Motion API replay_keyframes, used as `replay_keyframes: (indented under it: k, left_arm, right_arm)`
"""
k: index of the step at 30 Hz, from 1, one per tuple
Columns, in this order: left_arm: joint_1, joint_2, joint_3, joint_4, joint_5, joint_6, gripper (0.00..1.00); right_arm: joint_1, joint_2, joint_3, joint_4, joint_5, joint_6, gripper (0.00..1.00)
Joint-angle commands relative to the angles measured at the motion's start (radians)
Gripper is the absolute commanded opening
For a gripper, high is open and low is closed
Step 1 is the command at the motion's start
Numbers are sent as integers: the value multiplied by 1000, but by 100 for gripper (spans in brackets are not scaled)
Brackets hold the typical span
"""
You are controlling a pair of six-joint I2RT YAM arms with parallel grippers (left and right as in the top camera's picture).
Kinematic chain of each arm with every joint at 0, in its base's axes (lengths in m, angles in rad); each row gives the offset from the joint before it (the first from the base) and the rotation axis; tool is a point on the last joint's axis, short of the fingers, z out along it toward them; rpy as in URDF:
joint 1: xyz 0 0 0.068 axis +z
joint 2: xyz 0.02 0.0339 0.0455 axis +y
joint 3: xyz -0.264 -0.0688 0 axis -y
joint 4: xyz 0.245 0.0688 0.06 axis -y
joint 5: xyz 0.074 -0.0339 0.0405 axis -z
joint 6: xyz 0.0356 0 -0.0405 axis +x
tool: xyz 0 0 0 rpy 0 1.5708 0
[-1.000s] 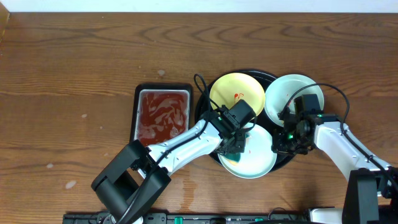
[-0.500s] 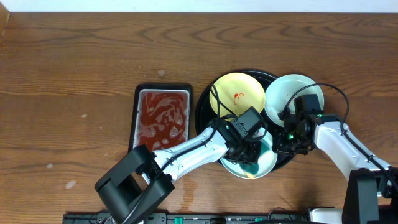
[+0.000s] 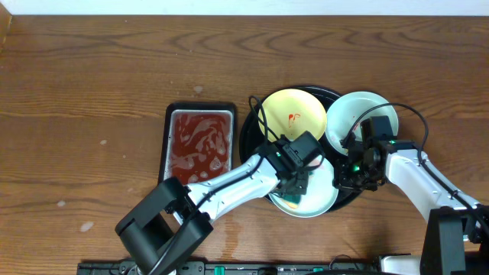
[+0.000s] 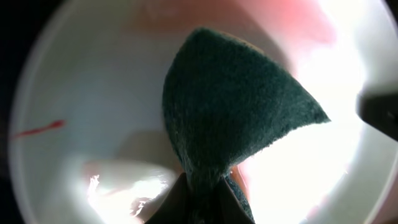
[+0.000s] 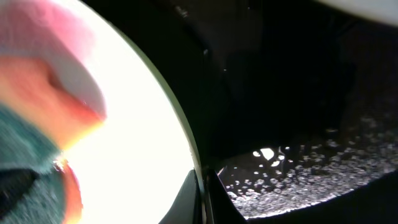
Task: Clean dirty plates on tray and stack at the side
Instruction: 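Scrub the light blue plate with the sponge while the right gripper holds it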
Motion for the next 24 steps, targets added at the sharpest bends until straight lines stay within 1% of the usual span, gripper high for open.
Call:
replay_keyframes:
  k: [1,6,8,11,13,15,21,24]
  left_arm:
    - [63,4,-8,-40,-129,14,8]
    - [92,-53,-8,-33,-121,29,8]
    - [87,-64,-8,-23,-91,28,7]
    - [66,-60,-8,-17,-16,-32,7]
    - [41,-53,-8,-16,-1,-67,8]
    - [13,-47,-9,-8,-1,-84,7]
    - [-63,-26,-9,66,-3,-75,8]
    - [-71,-11,-9,86,-56,-76,8]
  right_arm:
    - [3,7,-4,-1,43,10,1]
    - [3,7,-4,0,43,10,1]
    - [3,7,-4,0,43,10,1]
    - [3,7,-4,0,43,10,1]
    - [3,7,-4,0,43,10,1]
    - [3,7,-4,0,43,10,1]
    - [3,7,-4,-1,43,10,1]
    - [3,7,-4,-3,43,10,1]
